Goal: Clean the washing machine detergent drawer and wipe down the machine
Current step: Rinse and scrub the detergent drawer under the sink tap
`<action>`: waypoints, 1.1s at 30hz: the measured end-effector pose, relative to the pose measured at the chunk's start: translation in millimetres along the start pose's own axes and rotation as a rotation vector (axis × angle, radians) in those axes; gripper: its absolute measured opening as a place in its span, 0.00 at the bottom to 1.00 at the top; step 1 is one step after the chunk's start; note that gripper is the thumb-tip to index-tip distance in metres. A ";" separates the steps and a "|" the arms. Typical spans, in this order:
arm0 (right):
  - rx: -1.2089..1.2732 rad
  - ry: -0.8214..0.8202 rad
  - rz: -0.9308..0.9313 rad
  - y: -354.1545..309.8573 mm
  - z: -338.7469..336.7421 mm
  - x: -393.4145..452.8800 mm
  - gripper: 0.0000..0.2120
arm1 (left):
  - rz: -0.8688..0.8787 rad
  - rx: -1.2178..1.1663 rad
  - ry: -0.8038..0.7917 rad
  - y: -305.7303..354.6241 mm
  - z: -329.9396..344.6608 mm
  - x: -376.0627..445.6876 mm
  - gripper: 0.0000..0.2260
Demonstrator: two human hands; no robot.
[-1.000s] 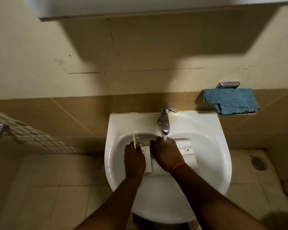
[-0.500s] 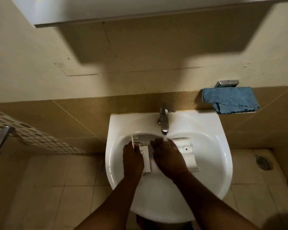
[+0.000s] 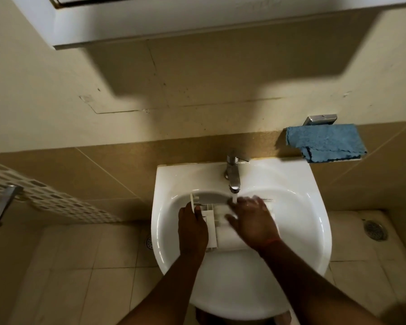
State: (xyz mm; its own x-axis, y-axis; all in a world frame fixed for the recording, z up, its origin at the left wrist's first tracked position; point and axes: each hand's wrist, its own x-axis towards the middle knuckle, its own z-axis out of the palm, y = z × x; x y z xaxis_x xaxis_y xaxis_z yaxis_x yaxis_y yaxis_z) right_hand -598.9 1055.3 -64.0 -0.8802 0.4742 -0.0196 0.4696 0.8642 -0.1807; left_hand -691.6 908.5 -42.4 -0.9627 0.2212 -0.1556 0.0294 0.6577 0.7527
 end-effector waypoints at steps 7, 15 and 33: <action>-0.101 -0.195 0.345 -11.6 -10.1 6.3 0.26 | -0.063 -0.027 0.007 1.0 -1.8 0.2 0.14; 0.438 -0.100 0.233 52.6 -35.5 -18.0 0.16 | -0.020 -0.050 -0.053 6.3 -4.6 -7.2 0.12; 0.539 -0.201 0.023 14.3 -145.7 54.0 0.27 | 0.081 -0.094 0.204 44.3 -43.6 -59.0 0.12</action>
State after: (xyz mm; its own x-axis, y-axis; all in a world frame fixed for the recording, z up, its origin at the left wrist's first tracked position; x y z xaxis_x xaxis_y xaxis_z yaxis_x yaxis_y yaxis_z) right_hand -629.6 1117.7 75.6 -0.8907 0.4050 -0.2066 0.4338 0.6210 -0.6528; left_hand -645.3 893.1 28.0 -0.9929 0.1142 0.0329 0.0928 0.5714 0.8154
